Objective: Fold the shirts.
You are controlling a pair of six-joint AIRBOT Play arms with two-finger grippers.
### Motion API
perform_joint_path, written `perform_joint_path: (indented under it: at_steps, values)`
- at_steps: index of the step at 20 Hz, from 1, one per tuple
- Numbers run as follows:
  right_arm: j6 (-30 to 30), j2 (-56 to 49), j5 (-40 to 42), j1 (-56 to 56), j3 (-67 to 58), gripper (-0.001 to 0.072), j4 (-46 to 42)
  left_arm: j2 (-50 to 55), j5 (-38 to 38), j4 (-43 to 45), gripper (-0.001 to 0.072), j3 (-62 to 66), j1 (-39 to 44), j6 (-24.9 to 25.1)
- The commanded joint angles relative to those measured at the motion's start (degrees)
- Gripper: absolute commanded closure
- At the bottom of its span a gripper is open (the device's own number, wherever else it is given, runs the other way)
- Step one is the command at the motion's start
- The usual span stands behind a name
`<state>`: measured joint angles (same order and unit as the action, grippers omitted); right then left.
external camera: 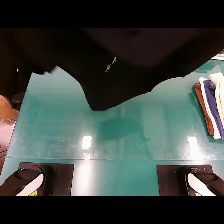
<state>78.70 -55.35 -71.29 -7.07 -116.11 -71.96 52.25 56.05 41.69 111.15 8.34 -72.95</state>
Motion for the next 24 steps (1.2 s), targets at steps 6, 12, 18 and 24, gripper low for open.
perform_joint_path:
  at_steps: [6, 12, 18, 24]
  values:
    - [-0.6, 6.6, 5.8, 0.0, 1.3, 0.0698, -12.2, -1.0, 20.8, 1.4, 0.0681, 4.3, 0.0, -15.1]
    - [-0.5, -11.8, -4.0, 0.0, -4.0, 0.0698, -8.6, -0.9, 24.2, 6.4, 0.068, -22.8, 0.0, -16.6]
    - [-0.5, -31.5, -0.7, -0.9, 8.7, 0.0698, -3.4, 4.3, -2.4, 17.7, 0.068, -57.7, -0.5, -16.6]
    - [-0.5, -44.7, 14.1, -4.8, 8.9, 0.0696, -2.6, 23.7, -25.7, 18.0, 0.068, -51.7, -0.5, -16.6]
